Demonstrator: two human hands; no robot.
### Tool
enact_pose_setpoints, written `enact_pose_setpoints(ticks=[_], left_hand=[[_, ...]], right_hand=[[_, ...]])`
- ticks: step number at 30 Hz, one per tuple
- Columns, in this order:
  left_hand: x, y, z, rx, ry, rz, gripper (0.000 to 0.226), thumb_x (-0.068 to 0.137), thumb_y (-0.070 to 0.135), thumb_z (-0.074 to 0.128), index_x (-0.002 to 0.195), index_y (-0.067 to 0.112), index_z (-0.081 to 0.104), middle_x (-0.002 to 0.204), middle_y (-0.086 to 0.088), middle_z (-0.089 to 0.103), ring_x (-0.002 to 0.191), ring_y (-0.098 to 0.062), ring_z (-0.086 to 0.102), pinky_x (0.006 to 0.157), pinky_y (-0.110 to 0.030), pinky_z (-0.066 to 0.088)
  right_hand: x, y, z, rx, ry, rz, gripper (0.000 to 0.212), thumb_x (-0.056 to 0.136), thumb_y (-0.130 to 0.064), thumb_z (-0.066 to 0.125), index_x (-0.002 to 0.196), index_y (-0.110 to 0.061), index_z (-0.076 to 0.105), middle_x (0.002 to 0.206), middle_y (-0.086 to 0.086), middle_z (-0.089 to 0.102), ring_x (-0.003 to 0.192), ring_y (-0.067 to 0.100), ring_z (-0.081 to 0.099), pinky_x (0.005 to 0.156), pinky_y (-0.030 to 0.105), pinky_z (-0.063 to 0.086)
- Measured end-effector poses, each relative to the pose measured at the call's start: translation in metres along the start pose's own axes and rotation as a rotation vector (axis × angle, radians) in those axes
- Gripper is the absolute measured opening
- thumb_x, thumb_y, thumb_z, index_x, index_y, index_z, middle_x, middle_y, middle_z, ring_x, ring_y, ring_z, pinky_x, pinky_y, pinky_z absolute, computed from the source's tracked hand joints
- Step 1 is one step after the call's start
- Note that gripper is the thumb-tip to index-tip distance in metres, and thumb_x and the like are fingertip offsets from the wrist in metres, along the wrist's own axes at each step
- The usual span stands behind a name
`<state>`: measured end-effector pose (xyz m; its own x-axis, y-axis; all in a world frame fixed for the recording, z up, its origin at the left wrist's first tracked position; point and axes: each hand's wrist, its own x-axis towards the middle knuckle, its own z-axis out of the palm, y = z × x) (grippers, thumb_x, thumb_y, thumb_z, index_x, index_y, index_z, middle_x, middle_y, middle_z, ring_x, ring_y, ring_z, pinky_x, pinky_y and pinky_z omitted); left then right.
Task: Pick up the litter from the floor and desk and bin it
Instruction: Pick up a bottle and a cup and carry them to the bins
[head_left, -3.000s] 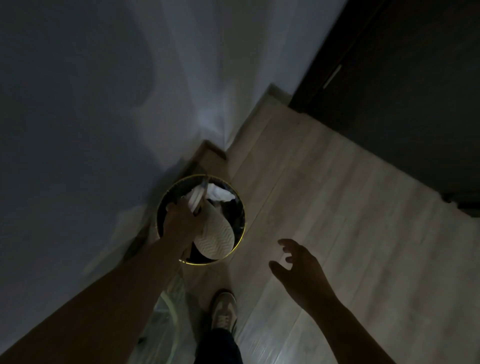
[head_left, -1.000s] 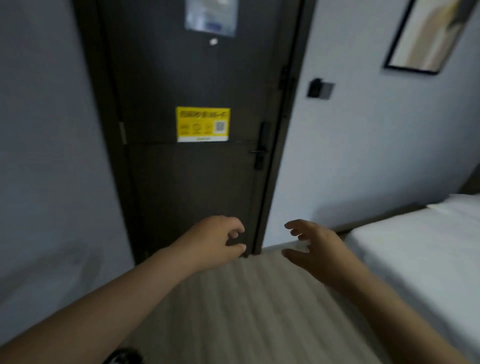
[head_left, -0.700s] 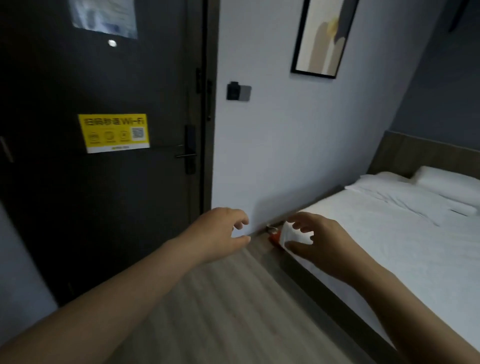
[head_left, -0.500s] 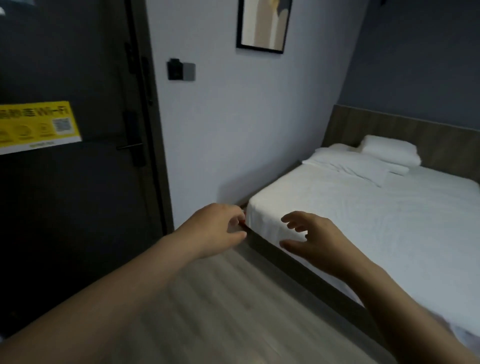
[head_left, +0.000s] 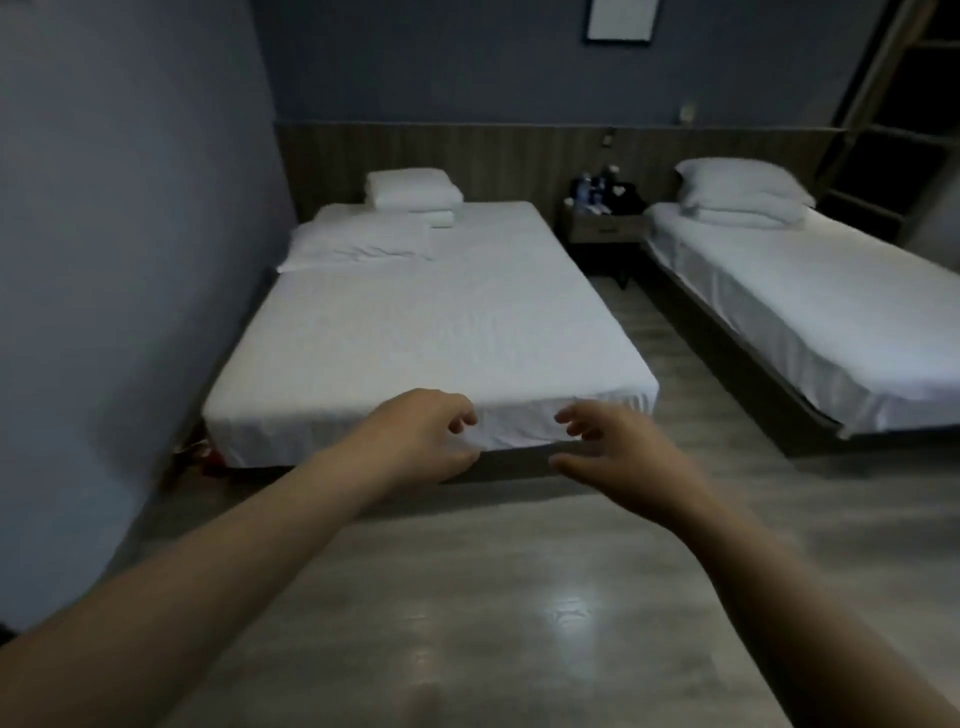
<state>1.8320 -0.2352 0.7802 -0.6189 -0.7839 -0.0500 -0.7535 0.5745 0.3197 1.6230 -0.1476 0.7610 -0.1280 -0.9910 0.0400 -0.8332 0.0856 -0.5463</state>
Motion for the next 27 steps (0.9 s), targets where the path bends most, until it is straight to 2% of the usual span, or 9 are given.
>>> enact_pose_setpoints(ticks=[3, 7, 11, 13, 20, 27], left_hand=[[0.017, 0.036, 0.017, 0.008, -0.067, 0.159, 0.037, 0.088, 0.035, 0.062, 0.121, 0.020, 0.060, 0.119, 0.002, 0.064, 0.106, -0.015, 0.059, 0.090, -0.030, 0.049], [0.037, 0.101, 0.050, 0.013, -0.170, 0.378, 0.035, 0.086, 0.035, 0.064, 0.116, 0.017, 0.064, 0.113, -0.002, 0.066, 0.100, -0.016, 0.062, 0.088, -0.034, 0.051], [0.055, 0.181, 0.084, 0.018, -0.219, 0.567, 0.038, 0.085, 0.039, 0.065, 0.118, 0.020, 0.062, 0.114, 0.003, 0.066, 0.100, -0.013, 0.061, 0.088, -0.029, 0.050], [0.062, 0.224, 0.101, 0.021, -0.252, 0.647, 0.040, 0.085, 0.041, 0.064, 0.120, 0.023, 0.060, 0.115, 0.005, 0.065, 0.100, -0.011, 0.061, 0.089, -0.032, 0.052], [0.079, 0.373, 0.150, 0.043, -0.296, 0.862, 0.039, 0.086, 0.040, 0.063, 0.121, 0.023, 0.060, 0.115, 0.005, 0.065, 0.101, -0.011, 0.060, 0.085, -0.028, 0.050], [0.100, 0.463, 0.187, 0.030, -0.362, 0.957, 0.038, 0.087, 0.040, 0.063, 0.121, 0.023, 0.060, 0.114, 0.006, 0.064, 0.101, -0.010, 0.060, 0.086, -0.028, 0.051]], right_hand=[[-0.042, 0.031, -0.012, -0.010, 0.065, 0.153, 0.048, 0.081, -0.038, 0.073, 0.125, -0.029, 0.056, 0.110, -0.012, 0.059, 0.093, -0.001, 0.052, 0.067, 0.008, 0.037], [-0.111, 0.075, -0.033, 0.037, 0.145, 0.388, 0.049, 0.081, -0.038, 0.073, 0.126, -0.029, 0.055, 0.116, -0.008, 0.060, 0.102, 0.005, 0.055, 0.082, 0.021, 0.045], [-0.175, 0.118, -0.060, 0.052, 0.260, 0.562, 0.048, 0.081, -0.037, 0.073, 0.125, -0.027, 0.056, 0.114, -0.007, 0.060, 0.103, 0.007, 0.055, 0.083, 0.023, 0.044], [-0.204, 0.140, -0.076, 0.055, 0.297, 0.630, 0.047, 0.082, -0.037, 0.072, 0.126, -0.027, 0.056, 0.114, -0.007, 0.060, 0.103, 0.008, 0.055, 0.084, 0.024, 0.045], [-0.286, 0.218, -0.135, 0.078, 0.460, 0.804, 0.046, 0.081, -0.033, 0.073, 0.124, -0.024, 0.059, 0.111, -0.005, 0.060, 0.102, 0.010, 0.056, 0.084, 0.024, 0.044], [-0.322, 0.278, -0.173, 0.067, 0.514, 0.891, 0.046, 0.081, -0.037, 0.071, 0.124, -0.028, 0.058, 0.111, -0.009, 0.059, 0.102, 0.008, 0.056, 0.082, 0.025, 0.046]])
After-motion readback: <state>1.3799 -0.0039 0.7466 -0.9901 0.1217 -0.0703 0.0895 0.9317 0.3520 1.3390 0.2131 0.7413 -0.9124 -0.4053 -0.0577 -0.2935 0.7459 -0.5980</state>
